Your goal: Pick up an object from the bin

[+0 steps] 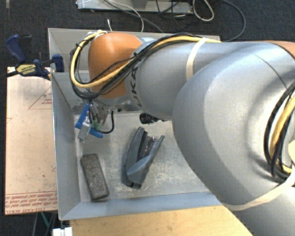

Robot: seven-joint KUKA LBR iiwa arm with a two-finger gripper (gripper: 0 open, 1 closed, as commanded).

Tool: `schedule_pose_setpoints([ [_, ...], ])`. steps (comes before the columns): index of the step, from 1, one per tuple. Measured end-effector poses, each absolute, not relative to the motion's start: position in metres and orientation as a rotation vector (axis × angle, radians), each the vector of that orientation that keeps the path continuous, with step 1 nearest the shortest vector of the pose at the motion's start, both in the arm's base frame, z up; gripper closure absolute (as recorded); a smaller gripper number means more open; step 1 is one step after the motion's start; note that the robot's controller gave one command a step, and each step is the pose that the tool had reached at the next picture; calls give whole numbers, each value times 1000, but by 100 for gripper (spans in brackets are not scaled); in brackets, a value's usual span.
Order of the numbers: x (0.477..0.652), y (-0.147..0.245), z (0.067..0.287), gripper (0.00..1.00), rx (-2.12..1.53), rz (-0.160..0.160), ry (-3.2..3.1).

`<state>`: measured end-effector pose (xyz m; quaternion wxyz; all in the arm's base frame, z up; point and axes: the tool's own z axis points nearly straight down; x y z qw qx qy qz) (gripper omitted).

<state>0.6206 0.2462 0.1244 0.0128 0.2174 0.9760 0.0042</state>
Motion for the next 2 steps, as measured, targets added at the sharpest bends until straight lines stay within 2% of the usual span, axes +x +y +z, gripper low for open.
schedule_pose_setpoints([
  [1,621,246,128,100,677,14,3041],
  [2,619,246,155,100,678,7,3049],
])
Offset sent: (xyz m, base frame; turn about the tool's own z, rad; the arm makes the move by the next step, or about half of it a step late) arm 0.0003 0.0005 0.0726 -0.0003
